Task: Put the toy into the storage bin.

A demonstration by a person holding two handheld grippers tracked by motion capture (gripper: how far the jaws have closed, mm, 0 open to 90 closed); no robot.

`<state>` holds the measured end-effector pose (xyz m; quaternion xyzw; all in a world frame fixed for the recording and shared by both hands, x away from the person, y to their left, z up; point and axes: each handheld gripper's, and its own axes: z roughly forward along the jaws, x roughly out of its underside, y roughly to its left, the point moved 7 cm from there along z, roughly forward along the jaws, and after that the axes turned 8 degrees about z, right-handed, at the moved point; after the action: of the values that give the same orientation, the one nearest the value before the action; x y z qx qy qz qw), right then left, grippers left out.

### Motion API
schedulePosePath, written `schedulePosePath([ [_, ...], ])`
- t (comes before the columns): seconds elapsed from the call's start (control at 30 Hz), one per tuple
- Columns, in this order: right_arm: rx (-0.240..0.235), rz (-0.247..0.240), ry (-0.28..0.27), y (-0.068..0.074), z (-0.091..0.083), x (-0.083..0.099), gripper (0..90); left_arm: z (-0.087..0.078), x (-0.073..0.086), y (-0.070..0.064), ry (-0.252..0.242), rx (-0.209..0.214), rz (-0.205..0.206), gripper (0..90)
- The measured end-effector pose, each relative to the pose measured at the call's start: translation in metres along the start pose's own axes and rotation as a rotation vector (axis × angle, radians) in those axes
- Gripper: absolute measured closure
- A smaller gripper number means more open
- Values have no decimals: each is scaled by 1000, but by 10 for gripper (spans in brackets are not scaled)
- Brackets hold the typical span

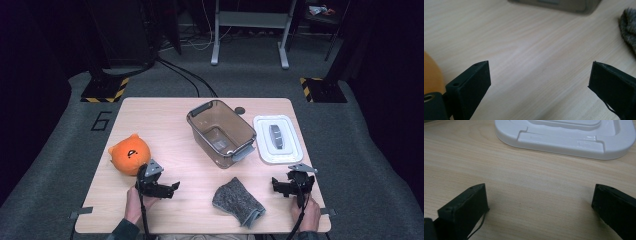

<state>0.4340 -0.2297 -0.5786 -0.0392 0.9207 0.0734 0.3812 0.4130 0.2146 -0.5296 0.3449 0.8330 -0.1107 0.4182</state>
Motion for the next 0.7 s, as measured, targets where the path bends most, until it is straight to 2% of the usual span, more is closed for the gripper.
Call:
schedulePosePath([
  [0.23, 0, -1, 0, 0, 0, 0, 0, -20, -19, 22, -45, -40, -5, 33],
  [0.47, 0, -1, 0, 0, 0, 0, 0, -46, -37, 52, -85, -129, -21, 36],
  [0.5, 0, -1, 0, 0, 0, 0, 0, -50, -39, 59, -93, -151, -33, 36],
  [0.6, -1, -4, -1, 0, 0, 0, 0, -56, -38, 75, -94, -174, -57, 36],
  [0.7, -1, -3, -2, 0, 0, 0, 0, -58, -33, 95, -86, -217, -91, 38],
])
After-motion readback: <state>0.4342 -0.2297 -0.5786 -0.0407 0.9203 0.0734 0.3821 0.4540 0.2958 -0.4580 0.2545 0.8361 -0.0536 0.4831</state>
